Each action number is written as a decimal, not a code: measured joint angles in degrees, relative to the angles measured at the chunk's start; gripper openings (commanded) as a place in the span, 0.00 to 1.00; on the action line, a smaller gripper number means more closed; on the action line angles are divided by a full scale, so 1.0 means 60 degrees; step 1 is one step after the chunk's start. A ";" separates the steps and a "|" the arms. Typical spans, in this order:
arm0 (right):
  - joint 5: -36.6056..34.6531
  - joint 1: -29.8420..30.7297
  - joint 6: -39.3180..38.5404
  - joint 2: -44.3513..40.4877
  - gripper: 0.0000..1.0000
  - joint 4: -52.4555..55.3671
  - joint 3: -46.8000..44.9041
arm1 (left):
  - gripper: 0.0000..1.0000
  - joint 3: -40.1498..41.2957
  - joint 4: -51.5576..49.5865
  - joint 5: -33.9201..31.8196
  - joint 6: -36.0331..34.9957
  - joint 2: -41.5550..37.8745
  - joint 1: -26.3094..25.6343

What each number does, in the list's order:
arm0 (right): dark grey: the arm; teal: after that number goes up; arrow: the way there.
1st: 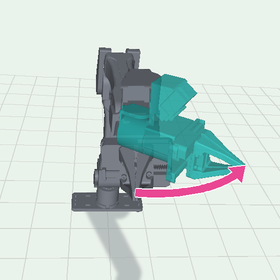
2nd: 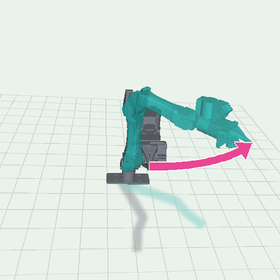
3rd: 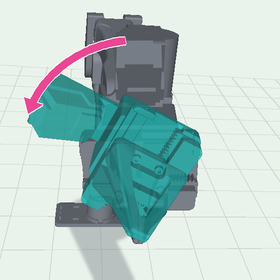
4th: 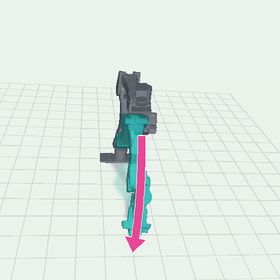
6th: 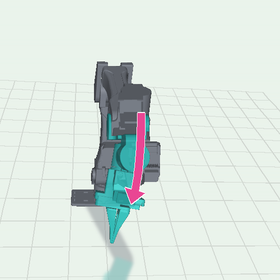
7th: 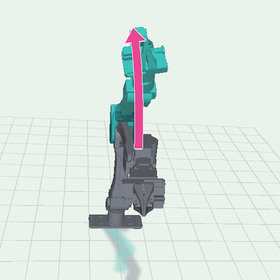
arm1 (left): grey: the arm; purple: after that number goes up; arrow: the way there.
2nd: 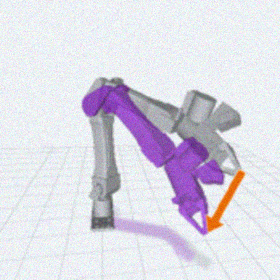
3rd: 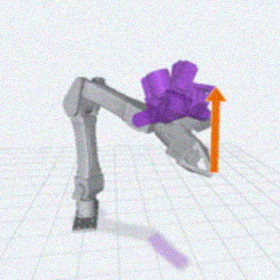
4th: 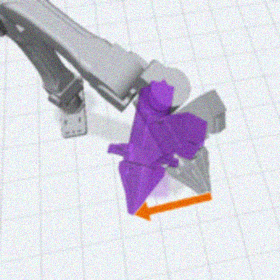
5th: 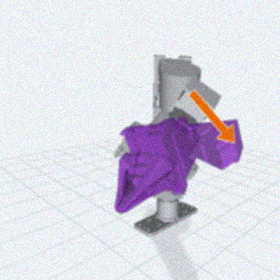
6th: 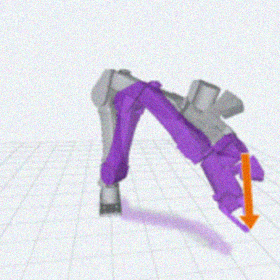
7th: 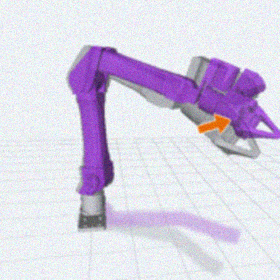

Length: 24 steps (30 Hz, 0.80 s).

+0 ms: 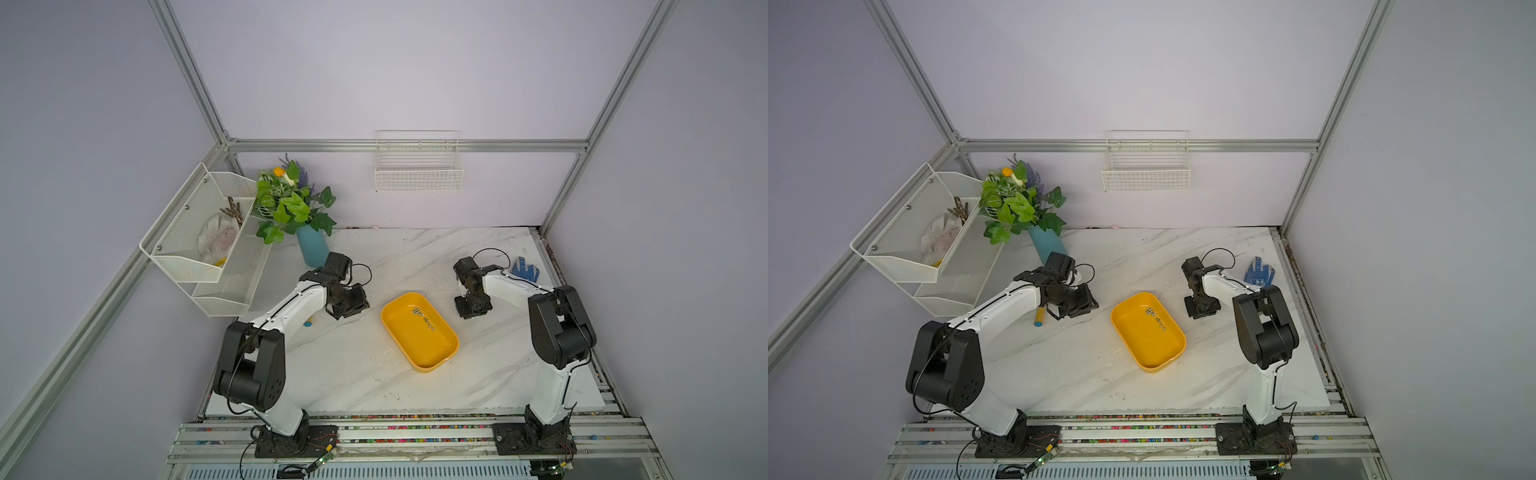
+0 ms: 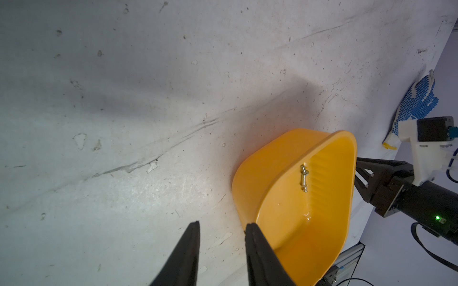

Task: Take out the screws from the storage box
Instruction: Place the screw at the center of the board, then pick up the screw from the storage box.

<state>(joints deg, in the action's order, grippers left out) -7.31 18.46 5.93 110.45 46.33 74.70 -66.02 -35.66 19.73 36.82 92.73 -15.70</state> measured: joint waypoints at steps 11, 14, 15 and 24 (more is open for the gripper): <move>0.1027 0.0178 -0.0120 -0.1869 0.37 0.0237 0.0914 | 0.36 -0.0004 -0.0109 -0.0004 -0.0036 0.0000 0.0000; 0.1559 0.0947 -0.0095 -0.2535 0.36 0.0178 0.1111 | 0.36 -0.0007 -0.0215 -0.0004 -0.0073 0.0000 0.0000; 0.1679 0.1224 -0.0084 -0.2594 0.35 0.0160 0.1158 | 0.36 -0.0007 -0.0255 -0.0004 -0.0076 0.0000 0.0000; 0.2098 0.3311 0.0412 -0.1891 0.34 0.0066 0.1115 | 0.36 -0.0375 -0.0503 0.0127 -0.0412 0.0339 0.0004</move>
<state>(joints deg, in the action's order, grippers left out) 5.28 38.33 8.40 99.11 46.72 81.38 -68.27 -38.68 20.49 34.35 94.76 -15.68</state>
